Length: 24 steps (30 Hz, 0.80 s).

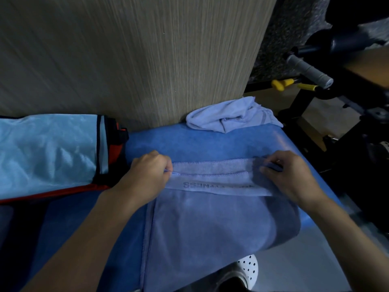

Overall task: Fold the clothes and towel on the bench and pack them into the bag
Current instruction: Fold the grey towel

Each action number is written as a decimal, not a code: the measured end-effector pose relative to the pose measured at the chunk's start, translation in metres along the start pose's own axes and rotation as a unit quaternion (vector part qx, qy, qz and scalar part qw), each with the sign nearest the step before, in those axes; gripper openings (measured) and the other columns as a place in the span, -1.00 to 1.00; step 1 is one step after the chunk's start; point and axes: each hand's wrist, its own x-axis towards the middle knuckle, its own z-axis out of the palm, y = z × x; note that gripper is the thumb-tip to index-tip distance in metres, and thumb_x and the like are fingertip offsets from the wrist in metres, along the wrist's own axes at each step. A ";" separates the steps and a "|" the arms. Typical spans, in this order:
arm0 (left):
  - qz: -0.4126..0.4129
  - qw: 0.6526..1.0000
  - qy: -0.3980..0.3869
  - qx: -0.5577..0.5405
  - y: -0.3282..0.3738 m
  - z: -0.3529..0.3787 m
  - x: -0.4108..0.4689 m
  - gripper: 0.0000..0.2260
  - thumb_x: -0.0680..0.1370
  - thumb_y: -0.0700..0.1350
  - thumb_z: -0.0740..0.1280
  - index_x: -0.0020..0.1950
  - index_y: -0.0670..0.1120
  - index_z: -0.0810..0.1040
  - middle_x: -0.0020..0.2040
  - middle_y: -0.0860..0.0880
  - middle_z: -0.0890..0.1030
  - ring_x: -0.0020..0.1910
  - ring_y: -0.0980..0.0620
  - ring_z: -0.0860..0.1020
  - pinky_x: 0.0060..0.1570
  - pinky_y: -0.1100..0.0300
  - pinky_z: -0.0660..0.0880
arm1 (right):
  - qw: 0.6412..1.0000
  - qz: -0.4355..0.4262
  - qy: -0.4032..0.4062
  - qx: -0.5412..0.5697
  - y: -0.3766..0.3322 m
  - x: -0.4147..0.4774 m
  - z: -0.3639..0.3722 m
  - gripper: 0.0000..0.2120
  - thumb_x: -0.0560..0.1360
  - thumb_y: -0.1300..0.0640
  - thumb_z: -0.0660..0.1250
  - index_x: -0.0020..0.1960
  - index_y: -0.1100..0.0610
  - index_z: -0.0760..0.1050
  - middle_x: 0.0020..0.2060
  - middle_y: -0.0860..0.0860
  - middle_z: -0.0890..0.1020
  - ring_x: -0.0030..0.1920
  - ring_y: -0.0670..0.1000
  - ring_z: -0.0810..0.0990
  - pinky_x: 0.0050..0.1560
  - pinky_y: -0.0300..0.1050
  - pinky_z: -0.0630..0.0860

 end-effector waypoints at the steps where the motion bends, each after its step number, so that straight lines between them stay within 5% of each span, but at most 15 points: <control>1: 0.002 1.000 -0.006 -0.007 0.000 -0.001 -0.001 -0.92 0.59 -0.15 0.32 -0.02 -0.03 0.61 0.04 -0.04 0.52 0.06 -0.06 0.53 0.16 -0.02 0.44 | 1.000 0.006 0.002 0.010 0.000 0.000 -0.001 -0.76 0.38 0.31 0.51 -0.29 0.07 0.49 -0.35 -0.06 0.55 -0.23 0.04 0.55 -0.26 -0.28 0.29; 7: 0.033 0.999 0.018 -0.023 -0.004 -0.002 -0.001 -0.94 0.57 -0.13 0.37 -0.02 -0.01 0.64 -0.11 0.07 0.51 0.02 0.00 0.54 0.01 0.14 0.42 | 0.997 0.045 0.007 0.060 0.006 0.001 -0.007 -0.75 0.39 0.27 0.52 -0.32 0.01 0.52 -0.35 -0.04 0.61 -0.31 -0.08 0.54 -0.19 -0.09 0.45; 12: 0.044 0.988 0.072 -0.130 -0.005 -0.006 0.002 -0.93 0.55 -0.21 0.40 -0.05 -0.10 0.68 -0.18 0.12 0.53 -0.22 0.19 0.49 -0.22 0.50 0.32 | 0.975 0.078 0.042 0.205 0.001 -0.001 -0.018 -0.87 0.45 0.26 0.48 -0.25 0.13 0.61 -0.45 -0.13 0.60 -0.43 -0.23 0.46 -0.35 -0.39 0.42; 20: 0.066 0.965 0.114 -0.228 -0.006 -0.033 -0.018 -0.80 0.51 -0.24 0.45 -0.16 0.09 0.65 -0.20 0.10 0.68 -0.18 0.16 0.63 -0.10 0.23 0.54 | 0.926 0.100 0.119 0.344 -0.005 -0.025 -0.050 -0.92 0.42 0.24 0.49 -0.21 0.15 0.61 -0.43 -0.15 0.63 -0.36 -0.22 0.54 -0.29 -0.41 0.48; 24: 0.095 0.949 0.128 -0.271 0.005 -0.063 -0.042 -0.74 0.50 -0.29 0.46 -0.17 0.10 0.64 -0.17 0.07 0.70 -0.13 0.02 0.65 -0.02 0.12 0.56 | 0.914 0.088 0.115 0.378 -0.024 -0.048 -0.082 -0.82 0.34 0.09 0.56 -0.26 0.15 0.60 -0.33 0.04 0.64 -0.23 0.01 0.56 -0.13 -0.10 0.50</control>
